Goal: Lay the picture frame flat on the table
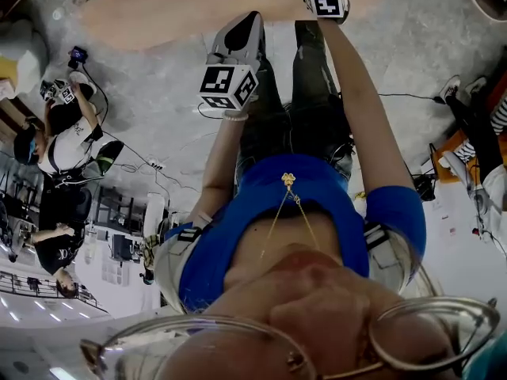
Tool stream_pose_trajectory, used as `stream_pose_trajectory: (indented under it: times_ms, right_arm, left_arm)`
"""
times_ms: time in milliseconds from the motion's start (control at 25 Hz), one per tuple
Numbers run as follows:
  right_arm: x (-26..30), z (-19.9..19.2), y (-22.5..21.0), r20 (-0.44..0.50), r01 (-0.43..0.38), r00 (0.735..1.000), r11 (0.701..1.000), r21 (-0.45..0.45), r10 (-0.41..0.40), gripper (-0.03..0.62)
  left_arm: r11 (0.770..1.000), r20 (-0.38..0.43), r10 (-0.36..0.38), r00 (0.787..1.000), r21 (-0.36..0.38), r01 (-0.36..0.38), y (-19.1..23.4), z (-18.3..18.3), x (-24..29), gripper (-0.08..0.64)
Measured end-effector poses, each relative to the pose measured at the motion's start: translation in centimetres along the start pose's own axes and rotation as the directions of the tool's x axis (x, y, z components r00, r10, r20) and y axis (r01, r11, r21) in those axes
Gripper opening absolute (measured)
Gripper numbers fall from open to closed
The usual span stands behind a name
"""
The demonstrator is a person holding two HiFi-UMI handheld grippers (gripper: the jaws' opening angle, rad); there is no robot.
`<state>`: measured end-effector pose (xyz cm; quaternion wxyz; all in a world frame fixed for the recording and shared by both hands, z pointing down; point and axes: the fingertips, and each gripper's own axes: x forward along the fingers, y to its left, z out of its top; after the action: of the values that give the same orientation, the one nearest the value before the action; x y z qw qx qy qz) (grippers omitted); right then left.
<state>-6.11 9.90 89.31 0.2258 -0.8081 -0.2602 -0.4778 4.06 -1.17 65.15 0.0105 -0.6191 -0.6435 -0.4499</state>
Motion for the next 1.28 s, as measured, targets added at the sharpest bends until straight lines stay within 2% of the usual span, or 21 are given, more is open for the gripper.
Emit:
stream_pose_trajectory:
  times_ms: [240, 400, 720, 1000, 1280]
  right_arm:
    - [-0.2, 1.1, 1.8, 0.014, -0.059, 0.998, 0.998, -0.034, 0.059, 0.003]
    - [-3.1, 2.3, 3.0, 0.033, -0.117, 0.992, 0.990, -0.081, 0.120, 0.002]
    - [-9.2, 6.6, 6.2, 0.139, -0.243, 0.955, 0.959, -0.146, 0.263, 0.002]
    - [-15.6, 12.6, 6.7, 0.284, -0.307, 0.898, 0.941, -0.142, 0.336, 0.002]
    - [-23.0, 18.0, 8.6, 0.443, -0.344, 0.801, 0.915, -0.209, 0.403, 0.002]
  left_arm:
    - [1.000, 0.016, -0.007, 1.000, 0.013, 0.007, 0.4, 1.5, 0.2, -0.003]
    - [0.999, 0.033, -0.009, 0.999, 0.035, 0.007, -1.8, 2.8, -0.3, -0.003]
    - [0.998, 0.076, -0.017, 0.997, 0.070, 0.011, -4.1, 5.8, -1.8, -0.003]
    - [0.993, 0.130, -0.034, 0.991, 0.116, 0.019, -7.0, 9.3, -2.5, -0.003]
    - [0.986, 0.175, -0.051, 0.983, 0.167, 0.021, -9.4, 12.3, -4.1, -0.003]
